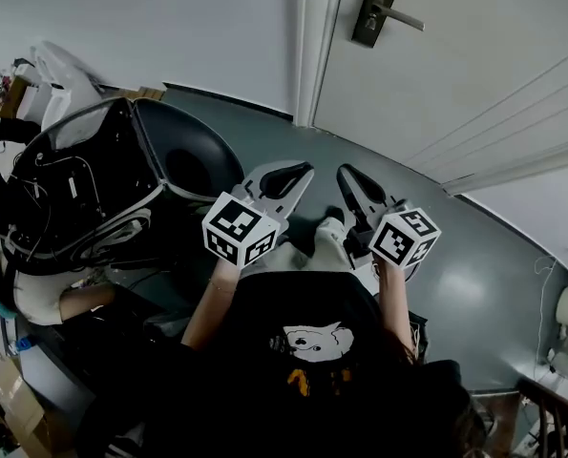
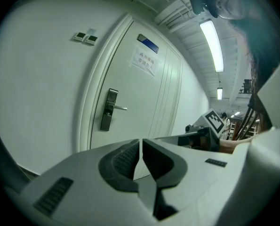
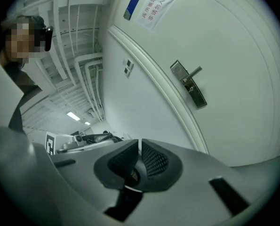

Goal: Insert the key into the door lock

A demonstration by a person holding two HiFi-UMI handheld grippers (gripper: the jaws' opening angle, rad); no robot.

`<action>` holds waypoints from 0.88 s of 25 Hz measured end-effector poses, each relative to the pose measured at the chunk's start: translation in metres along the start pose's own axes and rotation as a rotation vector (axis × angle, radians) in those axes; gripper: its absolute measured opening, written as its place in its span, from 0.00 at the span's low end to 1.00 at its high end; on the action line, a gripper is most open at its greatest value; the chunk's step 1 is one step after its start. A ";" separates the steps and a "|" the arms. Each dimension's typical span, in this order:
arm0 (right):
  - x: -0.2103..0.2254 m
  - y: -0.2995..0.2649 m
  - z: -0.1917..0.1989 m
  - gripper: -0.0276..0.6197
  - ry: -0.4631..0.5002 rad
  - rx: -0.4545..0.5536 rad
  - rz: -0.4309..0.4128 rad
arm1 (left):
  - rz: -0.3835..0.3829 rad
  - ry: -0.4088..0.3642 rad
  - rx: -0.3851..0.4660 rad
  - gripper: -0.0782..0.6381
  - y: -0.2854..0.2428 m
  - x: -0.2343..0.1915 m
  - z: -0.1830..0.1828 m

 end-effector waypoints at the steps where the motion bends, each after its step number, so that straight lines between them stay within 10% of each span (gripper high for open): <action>1: -0.002 0.001 -0.001 0.07 0.007 0.003 -0.001 | 0.002 -0.002 0.004 0.14 0.001 0.002 0.000; 22: 0.002 0.050 -0.014 0.07 0.099 0.042 0.067 | 0.095 -0.052 -0.011 0.14 -0.016 0.036 0.003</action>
Point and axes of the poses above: the fingertips, and each gripper's own axes: y backward along the fingers, x to its right, z out of its underside, the point moved 6 cm from there along y, backward along the fingers, and after that the axes turned 15 degrees about -z, right-handed, at the moved point
